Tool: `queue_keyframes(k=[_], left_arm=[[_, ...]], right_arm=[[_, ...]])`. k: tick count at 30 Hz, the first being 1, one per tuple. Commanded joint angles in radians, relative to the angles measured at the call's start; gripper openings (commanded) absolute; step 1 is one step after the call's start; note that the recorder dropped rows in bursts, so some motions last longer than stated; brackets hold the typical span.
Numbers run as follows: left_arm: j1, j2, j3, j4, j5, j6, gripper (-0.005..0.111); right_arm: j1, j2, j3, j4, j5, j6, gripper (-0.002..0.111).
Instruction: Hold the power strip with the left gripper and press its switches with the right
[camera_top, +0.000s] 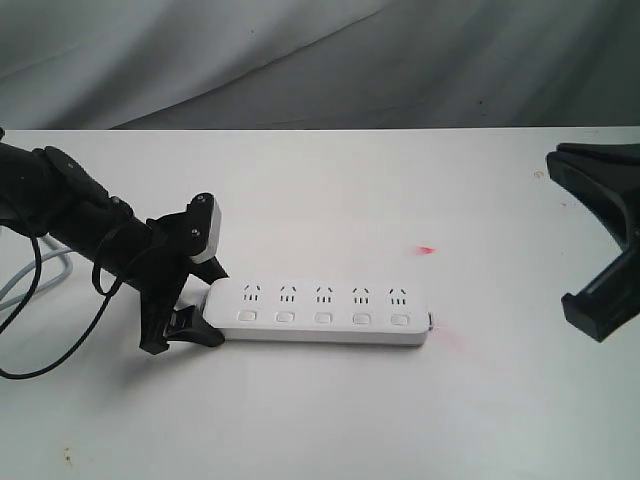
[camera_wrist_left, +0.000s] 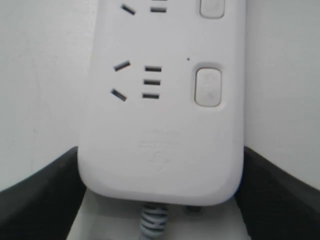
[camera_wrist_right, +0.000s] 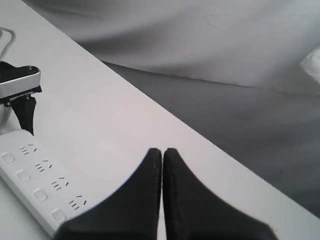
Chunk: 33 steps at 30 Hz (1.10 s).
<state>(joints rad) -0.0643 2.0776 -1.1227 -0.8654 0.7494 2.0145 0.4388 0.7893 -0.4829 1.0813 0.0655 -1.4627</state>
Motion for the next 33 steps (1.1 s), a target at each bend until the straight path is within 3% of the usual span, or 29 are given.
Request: queue_keyframes(k=[1, 14, 23, 28, 33], left_arm=[[-0.004, 0.004, 0.0, 0.012, -0.016, 0.004, 0.055], [-0.004, 0.004, 0.0, 0.012, -0.016, 0.004, 0.055], [-0.004, 0.004, 0.0, 0.012, -0.016, 0.004, 0.055], [-0.004, 0.004, 0.0, 0.012, -0.016, 0.004, 0.055], [-0.004, 0.004, 0.0, 0.012, -0.016, 0.004, 0.055]], right_arm=[[0.002, -0.001, 0.041, 0.059, -0.029, 0.039, 0.0], [0.002, 0.036, 0.046, 0.059, -0.045, 0.039, 0.0], [-0.002, -0.137, 0.059, 0.059, -0.137, 0.039, 0.0], [-0.102, -0.206, 0.118, 0.089, -0.153, 0.039, 0.0], [-0.239, -0.295, 0.162, 0.132, -0.036, 0.039, 0.0]])
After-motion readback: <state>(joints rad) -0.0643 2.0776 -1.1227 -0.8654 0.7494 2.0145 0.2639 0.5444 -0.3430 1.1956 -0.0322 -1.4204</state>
